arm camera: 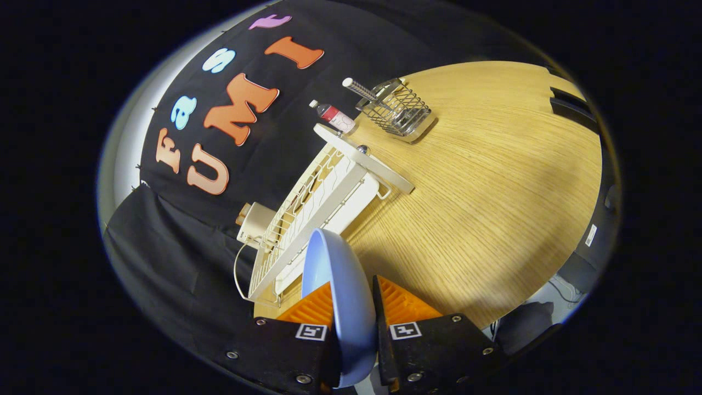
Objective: Take the plate from the dish rack, then take the spoon from the basket and place it into the plate.
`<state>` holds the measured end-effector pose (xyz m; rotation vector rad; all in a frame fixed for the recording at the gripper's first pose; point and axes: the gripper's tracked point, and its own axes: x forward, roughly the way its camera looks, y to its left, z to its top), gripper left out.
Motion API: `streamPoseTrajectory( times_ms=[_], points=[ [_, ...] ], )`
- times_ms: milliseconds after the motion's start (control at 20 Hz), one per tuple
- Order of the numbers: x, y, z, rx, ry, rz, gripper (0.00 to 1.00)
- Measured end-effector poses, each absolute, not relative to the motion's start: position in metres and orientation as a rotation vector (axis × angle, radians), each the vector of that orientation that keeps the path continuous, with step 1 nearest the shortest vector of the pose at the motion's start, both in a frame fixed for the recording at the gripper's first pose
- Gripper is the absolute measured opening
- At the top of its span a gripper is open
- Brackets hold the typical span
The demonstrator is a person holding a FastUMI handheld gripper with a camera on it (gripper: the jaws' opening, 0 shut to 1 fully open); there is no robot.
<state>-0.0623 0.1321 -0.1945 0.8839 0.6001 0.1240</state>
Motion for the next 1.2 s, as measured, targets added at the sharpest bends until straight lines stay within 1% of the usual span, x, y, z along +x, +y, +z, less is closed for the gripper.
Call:
streamPoseTrajectory(
  times_ms=[50,150,200,250,300,450,600,650,700,750,800,1000,1200],
  points=[
    [-0.063,0.130,-0.199,0.873,0.608,0.117,0.28],
    [-0.062,0.127,-0.203,0.858,0.618,0.105,0.35],
    [-0.065,0.125,-0.205,0.845,0.628,0.107,0.42],
    [-0.068,0.123,-0.206,0.819,0.628,0.112,0.47],
    [-0.066,0.117,-0.204,0.789,0.616,0.105,0.55],
    [-0.054,0.090,-0.191,0.709,0.550,0.075,0.63],
    [-0.042,0.057,-0.172,0.597,0.460,0.025,0.80],
    [-0.036,0.046,-0.165,0.552,0.430,0.006,0.82],
    [-0.032,0.035,-0.158,0.508,0.399,-0.012,0.87],
    [-0.026,0.025,-0.151,0.465,0.369,-0.030,0.90],
    [-0.020,0.015,-0.143,0.424,0.338,-0.049,0.94],
    [0.002,-0.010,-0.113,0.288,0.211,-0.082,0.98],
    [0.022,-0.027,-0.090,0.181,0.092,-0.112,0.98]
  ],
)
